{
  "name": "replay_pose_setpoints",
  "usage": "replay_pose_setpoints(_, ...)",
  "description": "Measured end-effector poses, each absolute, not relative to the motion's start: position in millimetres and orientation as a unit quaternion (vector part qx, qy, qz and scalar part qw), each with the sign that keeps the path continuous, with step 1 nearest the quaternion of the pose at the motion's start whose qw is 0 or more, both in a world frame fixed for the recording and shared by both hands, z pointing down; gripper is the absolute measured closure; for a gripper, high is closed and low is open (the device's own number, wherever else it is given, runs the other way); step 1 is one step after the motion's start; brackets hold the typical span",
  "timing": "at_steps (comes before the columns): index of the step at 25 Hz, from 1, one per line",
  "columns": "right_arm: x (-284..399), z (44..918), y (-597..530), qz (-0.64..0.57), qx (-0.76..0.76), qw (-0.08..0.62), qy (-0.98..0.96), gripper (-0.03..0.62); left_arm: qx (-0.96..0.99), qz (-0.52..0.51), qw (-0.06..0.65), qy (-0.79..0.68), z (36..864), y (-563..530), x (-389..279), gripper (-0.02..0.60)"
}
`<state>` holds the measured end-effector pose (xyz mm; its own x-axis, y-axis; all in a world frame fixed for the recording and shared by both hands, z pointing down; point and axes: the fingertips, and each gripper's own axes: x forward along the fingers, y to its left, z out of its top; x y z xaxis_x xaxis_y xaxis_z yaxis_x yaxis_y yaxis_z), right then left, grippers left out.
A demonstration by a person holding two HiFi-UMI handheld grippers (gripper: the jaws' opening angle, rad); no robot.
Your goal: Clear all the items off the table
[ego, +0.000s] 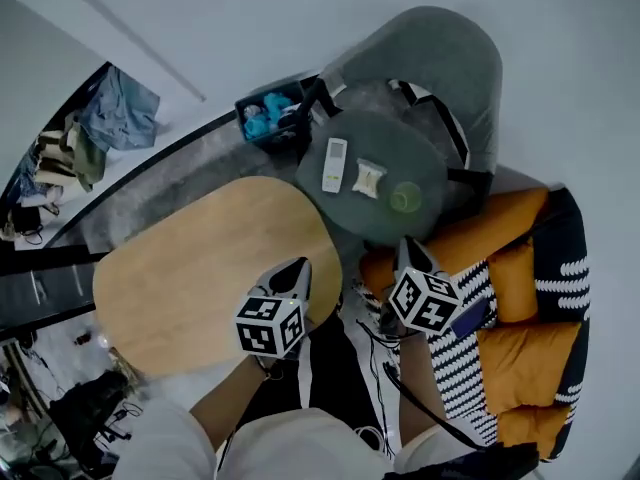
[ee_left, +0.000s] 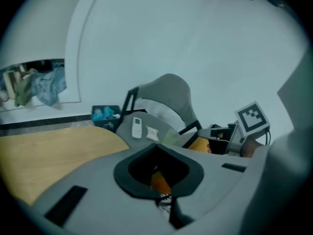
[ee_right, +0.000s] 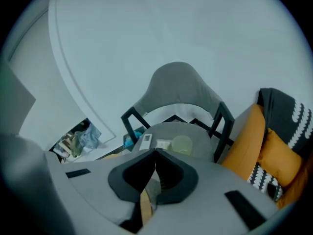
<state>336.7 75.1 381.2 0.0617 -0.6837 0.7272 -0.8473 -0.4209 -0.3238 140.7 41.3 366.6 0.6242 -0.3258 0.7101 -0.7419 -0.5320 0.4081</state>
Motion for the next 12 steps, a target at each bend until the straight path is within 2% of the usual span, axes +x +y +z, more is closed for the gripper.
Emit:
replay_pose_setpoints(8,213.3,259.0,66.2,0.361,0.694,0.119,-0.612,0.569,0.813,0.166,0.322,-0.456,239.6,22.6,-5.3,0.574)
replay_pose_setpoints(12,146.2,208.6,83.2,0.328,0.688,0.119,-0.636,0.569,0.825,0.125,0.259,-0.486,169.3,31.8,-92.9,0.574)
